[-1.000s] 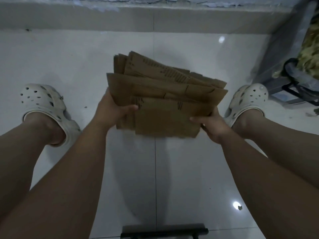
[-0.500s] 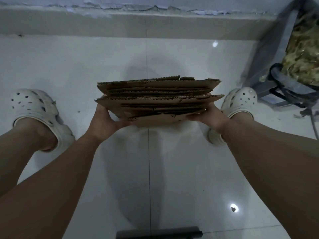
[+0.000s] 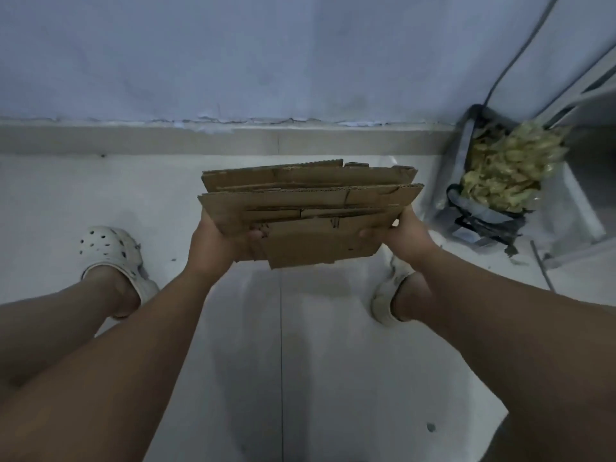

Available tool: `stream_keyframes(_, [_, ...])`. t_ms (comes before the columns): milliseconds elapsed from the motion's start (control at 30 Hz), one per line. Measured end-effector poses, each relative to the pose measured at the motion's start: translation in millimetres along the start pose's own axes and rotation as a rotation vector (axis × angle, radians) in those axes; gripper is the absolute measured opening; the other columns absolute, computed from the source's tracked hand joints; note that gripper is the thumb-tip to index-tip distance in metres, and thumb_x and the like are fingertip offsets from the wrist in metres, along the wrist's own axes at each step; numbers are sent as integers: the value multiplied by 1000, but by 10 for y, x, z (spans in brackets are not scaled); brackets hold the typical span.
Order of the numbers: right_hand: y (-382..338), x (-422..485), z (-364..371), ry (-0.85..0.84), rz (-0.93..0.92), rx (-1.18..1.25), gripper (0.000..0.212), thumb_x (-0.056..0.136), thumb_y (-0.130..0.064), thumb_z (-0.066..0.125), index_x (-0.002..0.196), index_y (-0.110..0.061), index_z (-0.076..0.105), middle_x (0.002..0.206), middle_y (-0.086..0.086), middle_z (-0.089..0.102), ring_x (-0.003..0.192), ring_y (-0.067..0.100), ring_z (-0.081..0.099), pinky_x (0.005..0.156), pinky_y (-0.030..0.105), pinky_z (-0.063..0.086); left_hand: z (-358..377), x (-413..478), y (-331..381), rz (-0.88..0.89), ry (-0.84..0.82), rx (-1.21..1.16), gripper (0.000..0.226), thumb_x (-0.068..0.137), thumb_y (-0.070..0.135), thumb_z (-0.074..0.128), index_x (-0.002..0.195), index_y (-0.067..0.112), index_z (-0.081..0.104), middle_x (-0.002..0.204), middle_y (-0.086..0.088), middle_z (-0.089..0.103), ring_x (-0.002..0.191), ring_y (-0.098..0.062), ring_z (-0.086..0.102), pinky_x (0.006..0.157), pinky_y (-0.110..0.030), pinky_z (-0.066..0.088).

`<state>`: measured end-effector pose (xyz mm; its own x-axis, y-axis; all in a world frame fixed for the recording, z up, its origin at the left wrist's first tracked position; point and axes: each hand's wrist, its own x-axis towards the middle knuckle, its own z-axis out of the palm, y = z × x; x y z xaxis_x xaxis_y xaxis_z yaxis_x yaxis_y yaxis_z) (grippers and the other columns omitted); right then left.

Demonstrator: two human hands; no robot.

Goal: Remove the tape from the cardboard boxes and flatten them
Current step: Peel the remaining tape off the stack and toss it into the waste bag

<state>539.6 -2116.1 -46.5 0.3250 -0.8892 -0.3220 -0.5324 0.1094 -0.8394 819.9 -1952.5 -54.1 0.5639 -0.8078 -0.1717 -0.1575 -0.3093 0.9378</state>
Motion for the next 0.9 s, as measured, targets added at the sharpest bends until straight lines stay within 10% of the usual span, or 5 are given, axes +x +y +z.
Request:
stream_keyframes(267, [-673, -321, -412, -110, -29, 150, 90, 68, -33, 86, 140, -25, 32, 116, -19, 55, 104, 4, 56, 90, 26, 50, -254, -104, 981, 10, 99, -34, 58, 63, 40, 85, 106, 38, 46, 102, 22, 58, 95, -2, 58, 80, -28, 47])
stream_keyframes(467, [-1127, -432, -524, -186, 97, 155, 26, 81, -47, 73, 93, -35, 54, 90, -22, 57, 70, -1, 64, 65, 16, 51, -398, -149, 1481, -201, 62, -11, 70, 67, 51, 79, 122, 15, 55, 117, 0, 63, 100, -21, 61, 88, -38, 49])
stream_keyframes(533, [-1198, -395, -493, -195, 176, 96, 32, 79, -59, 69, 96, -35, 57, 94, -14, 60, 84, 11, 60, 85, 37, 47, -406, -104, 1555, -286, 73, -31, 59, 69, 50, 79, 111, 12, 62, 109, -4, 66, 90, -22, 63, 75, -33, 50])
stream_keyframes(667, [-1269, -141, -327, -155, 242, 77, 64, 80, -67, 63, 120, -17, 59, 101, -2, 66, 86, 19, 62, 61, 31, 48, -380, 202, 1482, -392, 135, -52, 62, 66, 52, 80, 108, 10, 64, 97, -6, 66, 80, -24, 62, 68, -33, 47])
stream_keyframes(900, [-1201, 830, -30, -62, 196, 2, 68, 92, -55, 53, 145, -14, 40, 140, 11, 50, 124, 35, 50, 107, 51, 40, -65, 977, 901, -489, 126, 86, 98, 65, 77, 61, 132, 7, 49, 124, -11, 57, 93, -31, 56, 79, -37, 44])
